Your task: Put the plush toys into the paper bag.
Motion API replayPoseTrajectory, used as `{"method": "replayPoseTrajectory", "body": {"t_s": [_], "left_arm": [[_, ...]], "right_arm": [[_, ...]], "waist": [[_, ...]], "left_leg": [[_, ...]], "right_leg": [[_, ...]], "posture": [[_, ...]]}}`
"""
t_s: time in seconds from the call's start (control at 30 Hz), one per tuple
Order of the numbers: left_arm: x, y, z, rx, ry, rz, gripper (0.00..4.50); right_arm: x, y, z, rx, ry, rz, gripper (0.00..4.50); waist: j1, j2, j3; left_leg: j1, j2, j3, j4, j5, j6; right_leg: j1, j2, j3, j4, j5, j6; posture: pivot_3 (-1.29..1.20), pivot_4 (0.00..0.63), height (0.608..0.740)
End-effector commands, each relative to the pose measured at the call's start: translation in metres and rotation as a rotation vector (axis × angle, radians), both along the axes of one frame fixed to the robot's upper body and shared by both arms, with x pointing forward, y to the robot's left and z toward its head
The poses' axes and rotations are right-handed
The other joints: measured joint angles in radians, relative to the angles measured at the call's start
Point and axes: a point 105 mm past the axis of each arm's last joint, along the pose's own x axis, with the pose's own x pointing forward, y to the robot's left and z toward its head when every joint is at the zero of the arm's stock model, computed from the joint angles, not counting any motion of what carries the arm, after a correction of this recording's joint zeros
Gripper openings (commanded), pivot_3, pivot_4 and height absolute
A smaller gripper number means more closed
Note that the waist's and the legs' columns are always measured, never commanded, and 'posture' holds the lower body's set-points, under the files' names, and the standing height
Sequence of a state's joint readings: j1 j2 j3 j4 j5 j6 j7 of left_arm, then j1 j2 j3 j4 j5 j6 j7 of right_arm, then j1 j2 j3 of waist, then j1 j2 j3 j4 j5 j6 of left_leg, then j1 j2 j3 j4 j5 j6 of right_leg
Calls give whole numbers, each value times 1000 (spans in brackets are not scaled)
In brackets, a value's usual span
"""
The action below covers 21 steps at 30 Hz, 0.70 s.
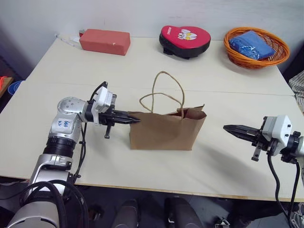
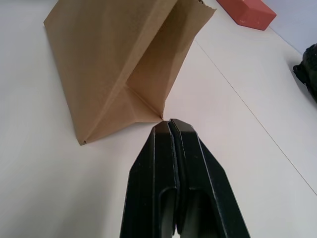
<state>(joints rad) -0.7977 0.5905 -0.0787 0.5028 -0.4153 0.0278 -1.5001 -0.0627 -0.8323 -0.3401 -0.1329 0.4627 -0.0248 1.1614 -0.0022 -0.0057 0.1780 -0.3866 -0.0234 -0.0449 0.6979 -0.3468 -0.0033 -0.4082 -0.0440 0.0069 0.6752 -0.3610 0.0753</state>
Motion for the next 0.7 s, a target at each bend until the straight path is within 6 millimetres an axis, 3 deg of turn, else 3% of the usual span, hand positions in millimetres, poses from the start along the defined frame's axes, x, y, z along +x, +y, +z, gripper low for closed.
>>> {"method": "replayPoseTrajectory", "body": {"t_s": [0.03, 0.2, 0.33, 0.43, 0.53, 0.7], "left_arm": [[-9, 13, 14, 10, -35, 5, 904], [-29, 44, 24, 30, -50, 122, 2421], [-51, 78, 25, 62, -28, 277, 3728], [-60, 110, 14, 144, -37, 433, 4500], [-66, 137, 0, 198, -23, 562, 4500], [-75, 157, -16, 250, -27, 643, 4500]], "right_arm": [[-2, 3, 9, 21, -50, 12, 0], [5, -1, 17, 73, -70, 5, 0], [5, -8, 16, 75, 33, 22, 0], [3, -14, 11, 23, 60, 47, 619], [-3, -22, 0, -60, 83, 74, 1627], [-10, -36, -15, -120, 107, 76, 3310]], "waist": [[-2, 0, 0], [-11, 0, 0], [-12, 0, 0], [-4, 0, 0], [2, 1, 0], [9, 1, 0]], "left_leg": [[0, 0, 0, 0, 0, 0], [0, 0, -1, -1, 0, 0], [0, 0, -1, -1, 0, 0], [1, 0, -1, -2, 0, 0], [1, 0, -1, -3, -1, 1], [1, 0, -1, -3, -2, 3]], "right_leg": [[0, 0, 0, 1, 0, 0], [-1, 0, 1, 1, 0, 0], [-1, 0, 1, 0, 0, 0], [-1, -1, 1, -2, 0, 0], [-1, -1, 1, -5, 0, 0], [1, -2, 1, -8, 0, 0]], "posture": [[0, 150, 740], [0, 150, 740], [0, 150, 740], [0, 150, 740], [0, 150, 740], [0, 150, 740]]}}
